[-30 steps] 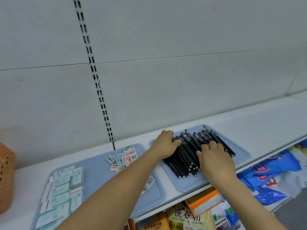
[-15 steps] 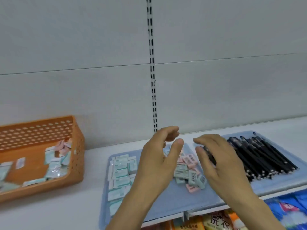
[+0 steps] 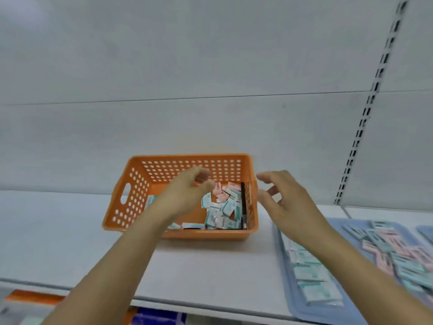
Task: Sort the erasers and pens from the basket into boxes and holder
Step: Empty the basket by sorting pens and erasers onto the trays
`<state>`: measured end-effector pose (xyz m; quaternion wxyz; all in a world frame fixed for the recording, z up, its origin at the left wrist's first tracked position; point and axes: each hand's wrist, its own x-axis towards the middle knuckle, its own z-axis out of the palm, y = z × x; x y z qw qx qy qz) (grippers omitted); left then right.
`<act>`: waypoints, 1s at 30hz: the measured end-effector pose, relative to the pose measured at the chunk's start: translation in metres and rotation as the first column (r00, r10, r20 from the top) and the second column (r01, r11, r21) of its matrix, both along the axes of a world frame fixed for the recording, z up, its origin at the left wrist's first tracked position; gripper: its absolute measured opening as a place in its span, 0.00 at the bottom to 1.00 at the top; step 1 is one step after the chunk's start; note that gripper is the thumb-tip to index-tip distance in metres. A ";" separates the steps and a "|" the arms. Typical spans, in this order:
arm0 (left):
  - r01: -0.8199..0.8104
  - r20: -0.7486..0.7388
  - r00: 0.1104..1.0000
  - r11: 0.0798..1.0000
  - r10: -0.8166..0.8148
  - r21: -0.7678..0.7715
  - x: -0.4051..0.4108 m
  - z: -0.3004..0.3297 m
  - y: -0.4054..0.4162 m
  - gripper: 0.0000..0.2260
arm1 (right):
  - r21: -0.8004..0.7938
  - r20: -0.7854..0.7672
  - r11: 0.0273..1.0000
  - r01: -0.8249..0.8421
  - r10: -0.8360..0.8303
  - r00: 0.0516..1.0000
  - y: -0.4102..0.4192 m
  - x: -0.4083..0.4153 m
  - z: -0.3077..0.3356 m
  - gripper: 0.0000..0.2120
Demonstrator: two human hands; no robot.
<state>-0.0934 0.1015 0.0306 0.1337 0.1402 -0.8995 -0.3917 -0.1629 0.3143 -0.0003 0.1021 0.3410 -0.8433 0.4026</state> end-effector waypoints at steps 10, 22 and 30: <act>0.202 0.403 0.912 0.939 -0.078 -0.277 -0.069 -0.040 -0.017 0.33 | 0.107 0.063 0.991 0.086 -0.093 0.994 -0.042 0.008 -0.012 0.19; 0.203 0.317 0.944 0.915 -0.089 -0.348 -0.074 -0.044 -0.011 0.18 | 0.113 0.066 0.989 0.098 -0.106 0.992 -0.044 0.010 -0.012 0.21; 0.229 0.313 0.937 0.949 -0.153 -0.219 -0.073 -0.047 -0.017 0.11 | 0.096 0.091 0.991 0.098 -0.107 0.990 -0.042 0.009 -0.012 0.21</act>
